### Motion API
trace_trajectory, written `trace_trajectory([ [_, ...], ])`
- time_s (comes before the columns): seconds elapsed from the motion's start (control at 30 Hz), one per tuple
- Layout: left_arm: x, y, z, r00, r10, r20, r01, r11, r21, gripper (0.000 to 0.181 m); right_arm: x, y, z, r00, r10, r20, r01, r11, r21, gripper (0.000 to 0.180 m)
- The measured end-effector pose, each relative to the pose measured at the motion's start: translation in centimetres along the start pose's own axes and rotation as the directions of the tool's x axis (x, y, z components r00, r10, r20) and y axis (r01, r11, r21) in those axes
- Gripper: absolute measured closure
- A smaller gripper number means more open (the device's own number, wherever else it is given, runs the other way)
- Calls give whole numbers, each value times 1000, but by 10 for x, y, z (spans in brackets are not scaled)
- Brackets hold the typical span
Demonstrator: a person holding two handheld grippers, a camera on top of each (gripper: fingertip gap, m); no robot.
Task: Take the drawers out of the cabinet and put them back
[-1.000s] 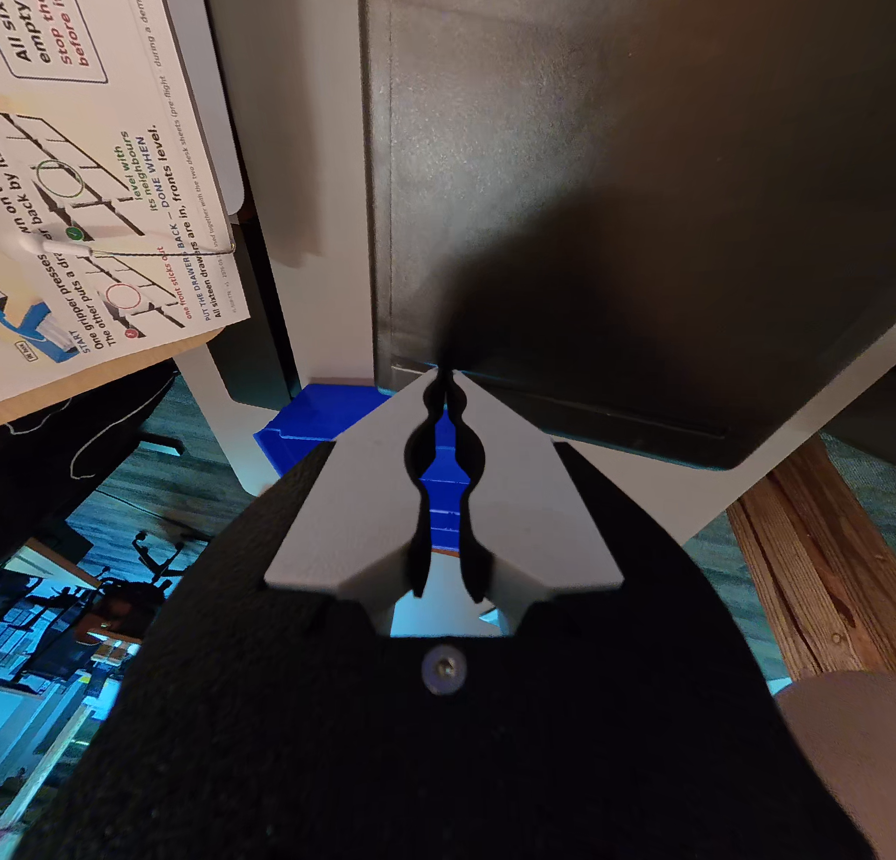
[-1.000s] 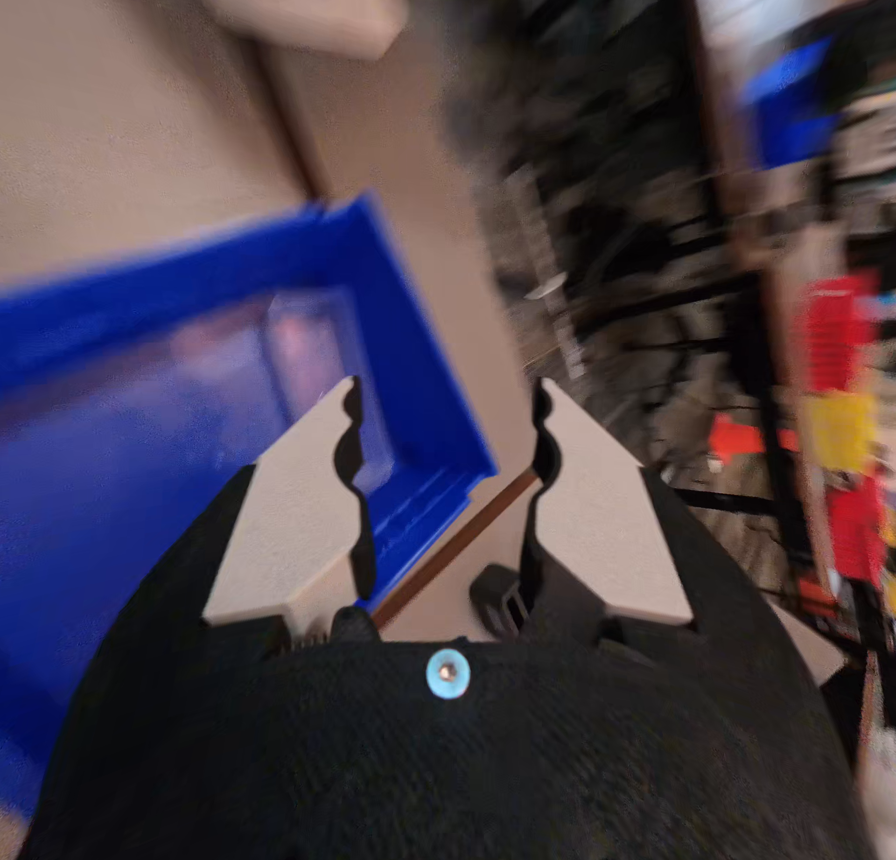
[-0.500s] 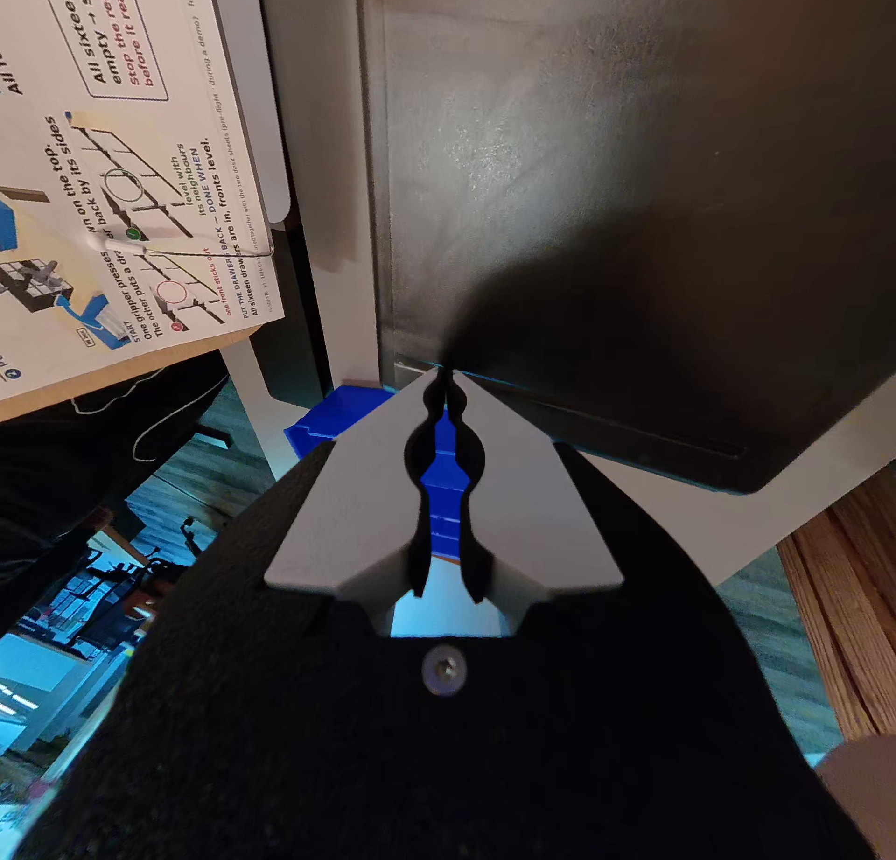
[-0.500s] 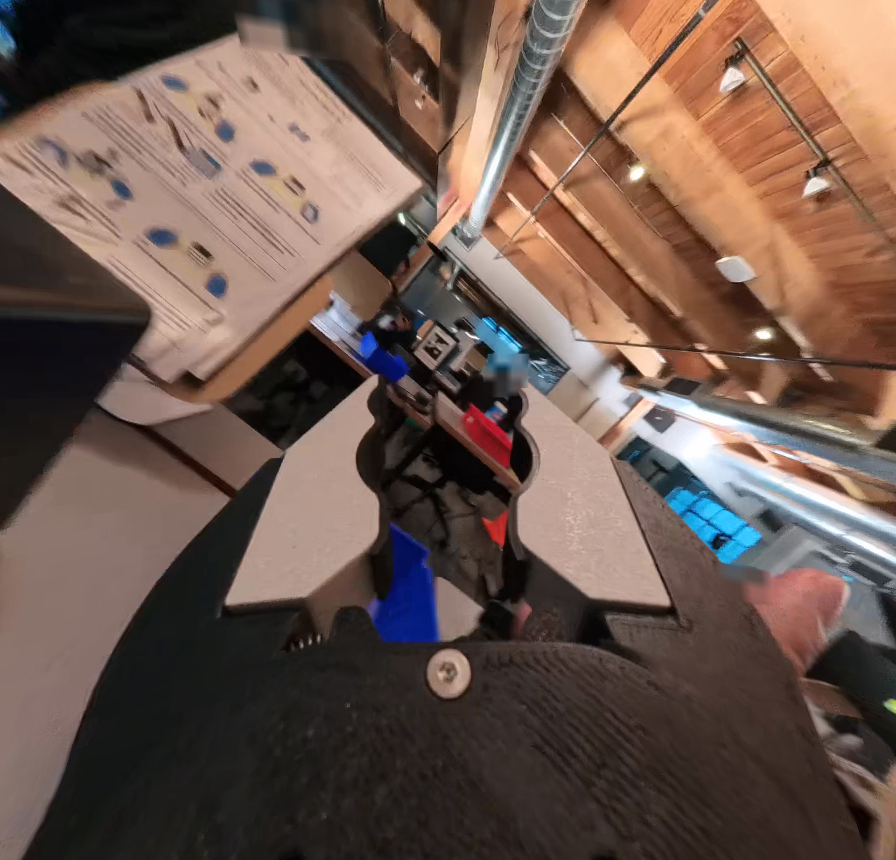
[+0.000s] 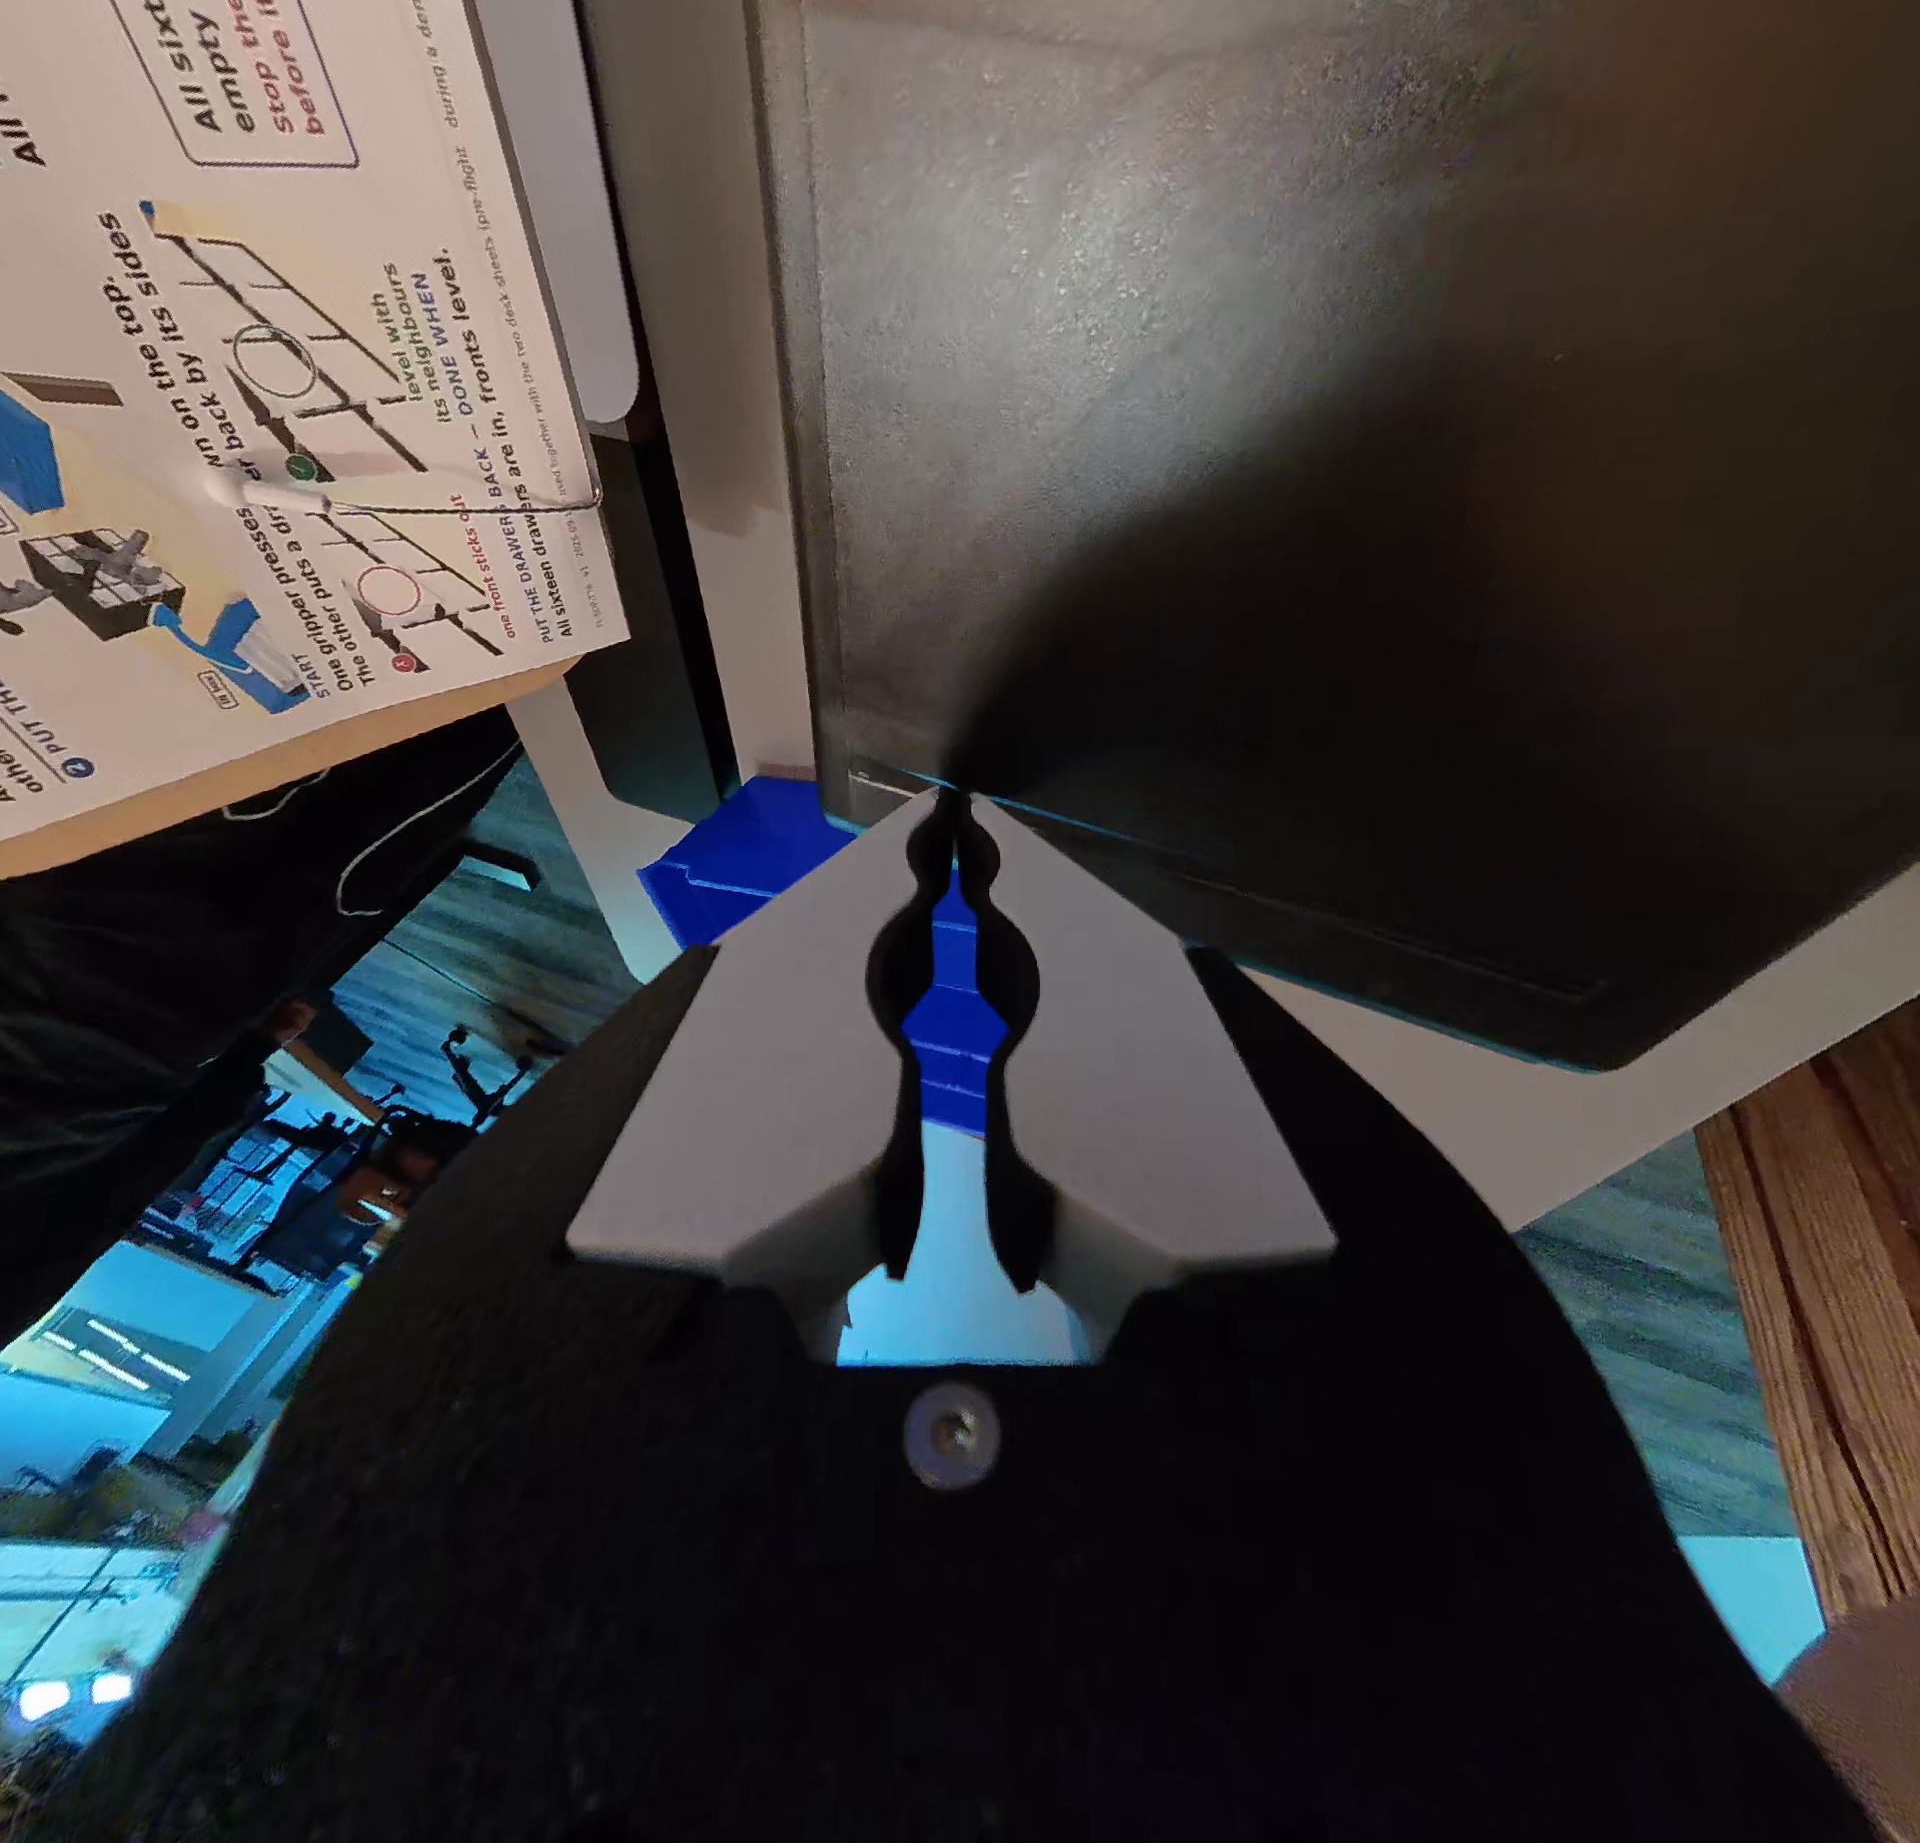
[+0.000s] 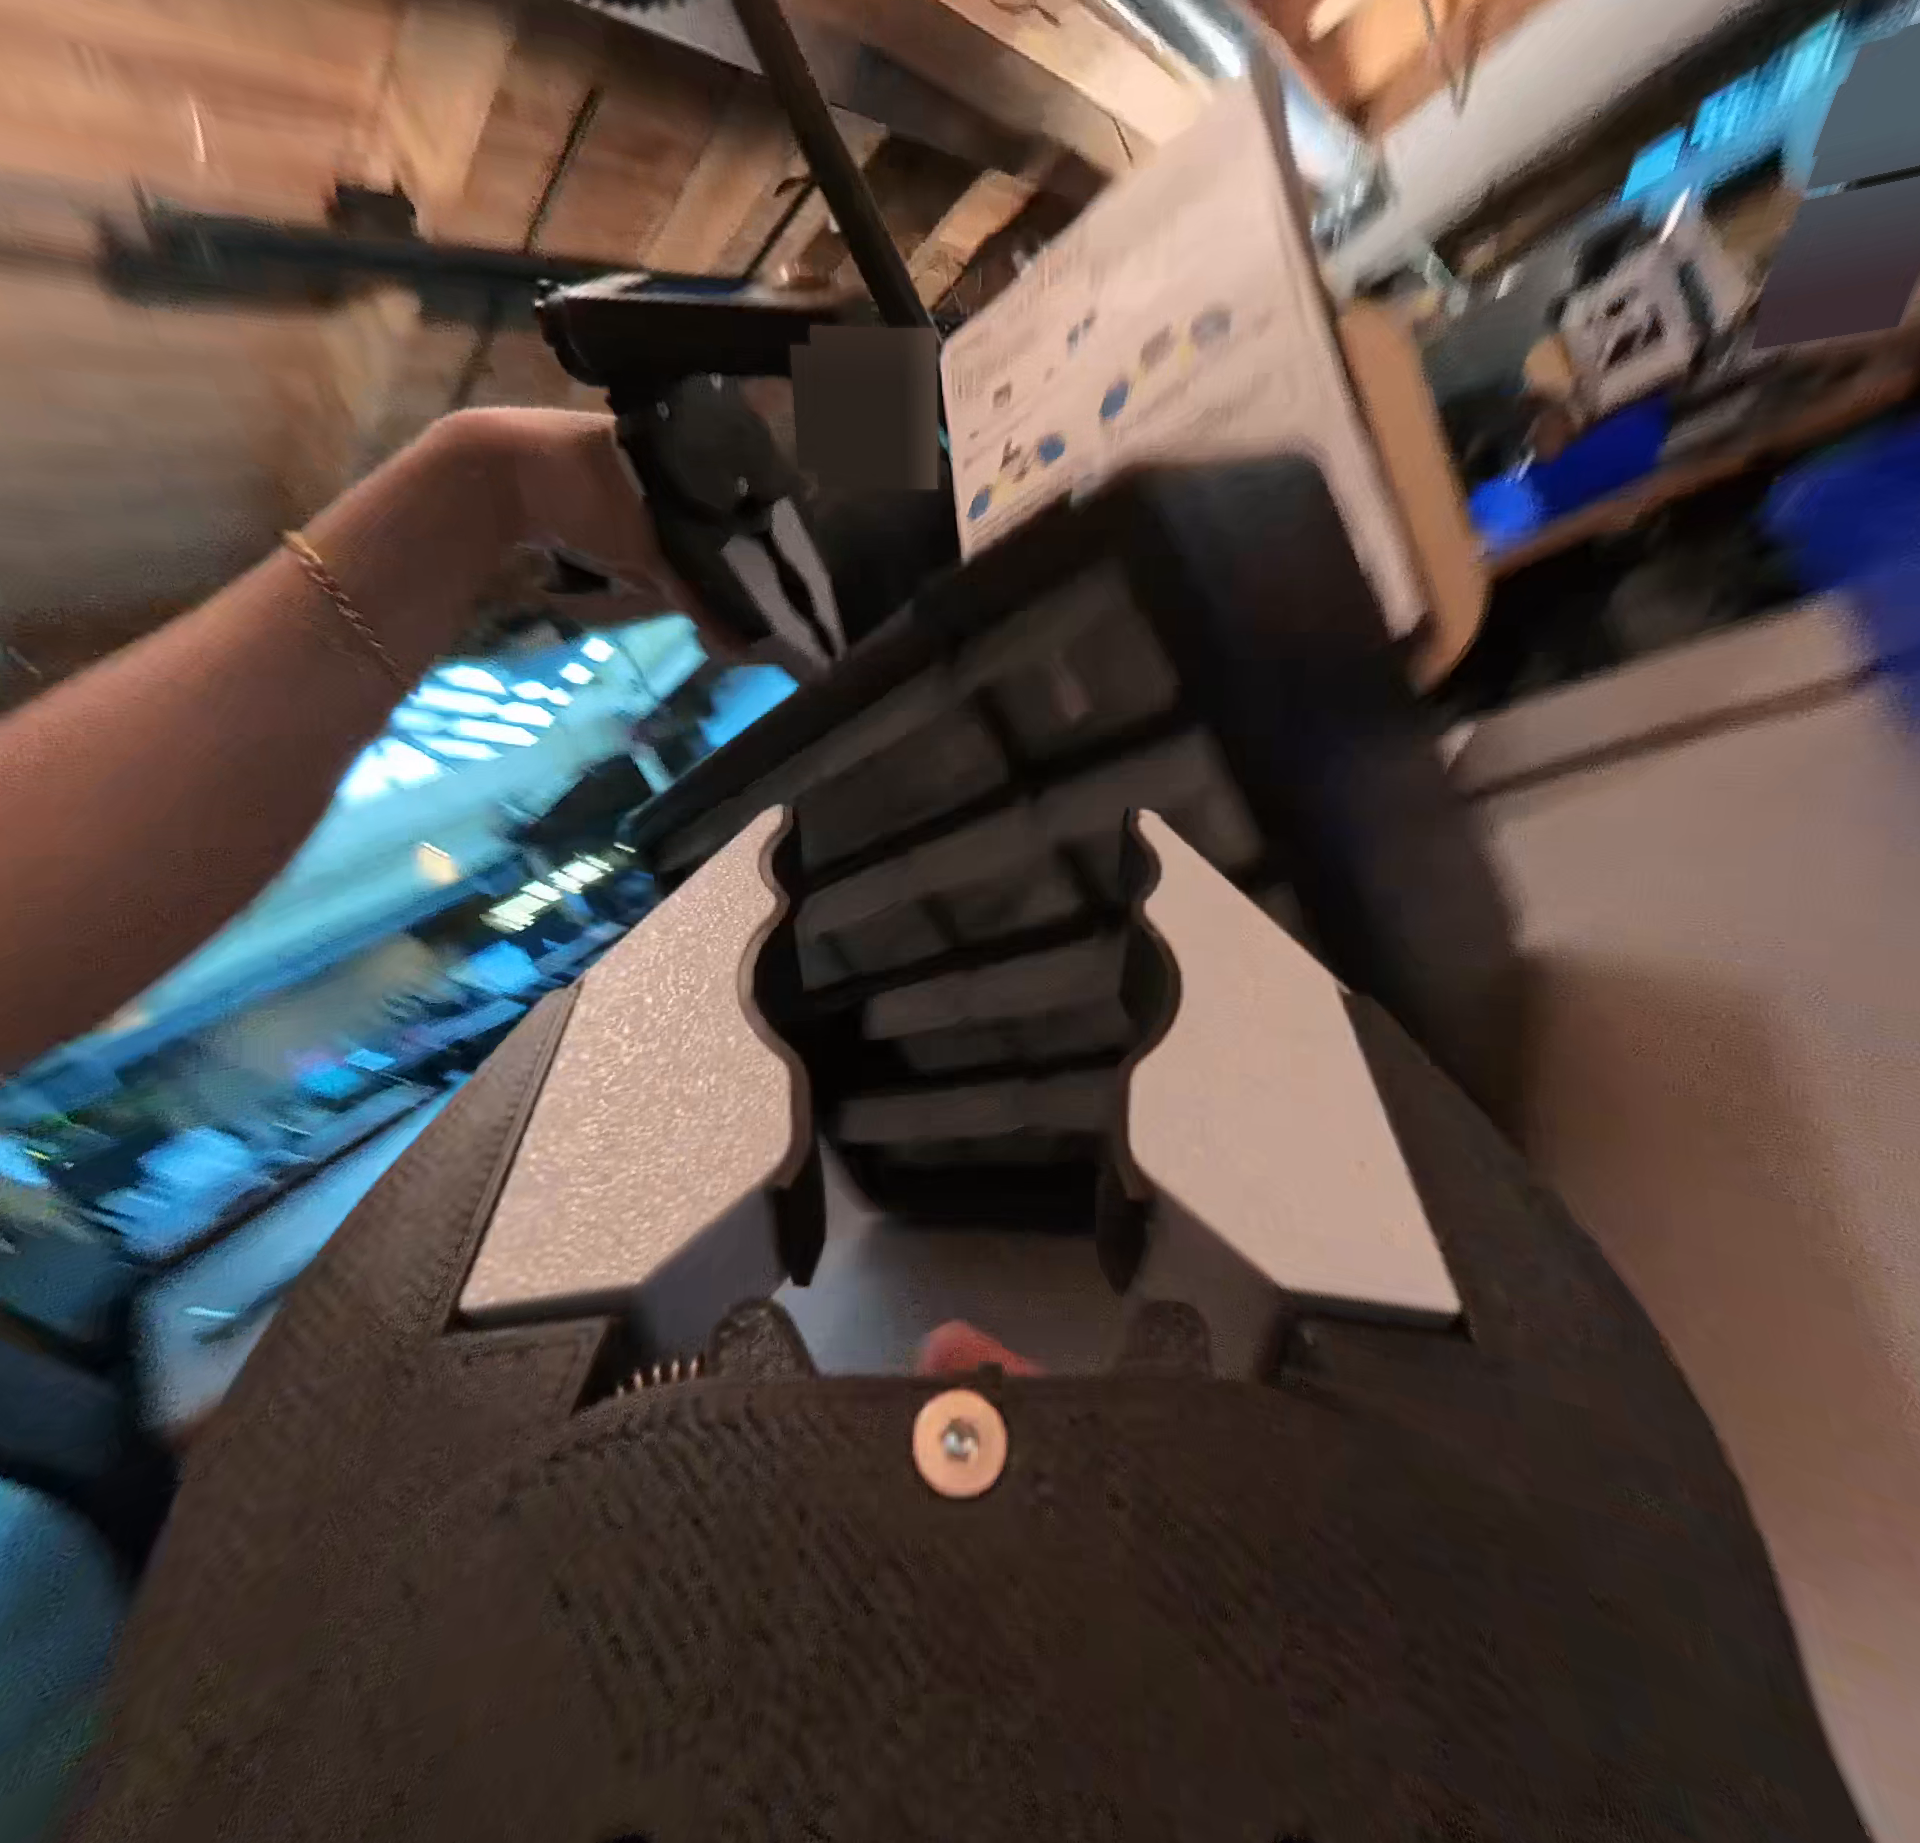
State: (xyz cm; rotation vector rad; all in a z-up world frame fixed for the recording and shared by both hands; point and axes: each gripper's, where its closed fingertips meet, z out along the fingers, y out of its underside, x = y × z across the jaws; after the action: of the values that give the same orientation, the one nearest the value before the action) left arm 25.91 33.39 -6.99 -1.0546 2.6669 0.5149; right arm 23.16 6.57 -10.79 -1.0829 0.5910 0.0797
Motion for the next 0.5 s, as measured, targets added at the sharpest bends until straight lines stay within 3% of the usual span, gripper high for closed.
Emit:
trace_trajectory([
  [0.03,0,0,0,1000,0,1,0,1000,-6,181,-8,17,3,994,112,18,-112,994,-14,121],
  [0.2,0,0,0,1000,-17,-4,17,1000,0,181,-40,72,28,872,487,45,-485,873,-49,138],
  [0.37,0,0,0,1000,-21,7,21,1000,19,181,-21,103,50,812,567,-138,-572,820,3,136],
  [0.5,0,0,0,1000,-17,11,17,1000,22,181,-19,117,66,770,623,-135,-628,778,10,137],
])
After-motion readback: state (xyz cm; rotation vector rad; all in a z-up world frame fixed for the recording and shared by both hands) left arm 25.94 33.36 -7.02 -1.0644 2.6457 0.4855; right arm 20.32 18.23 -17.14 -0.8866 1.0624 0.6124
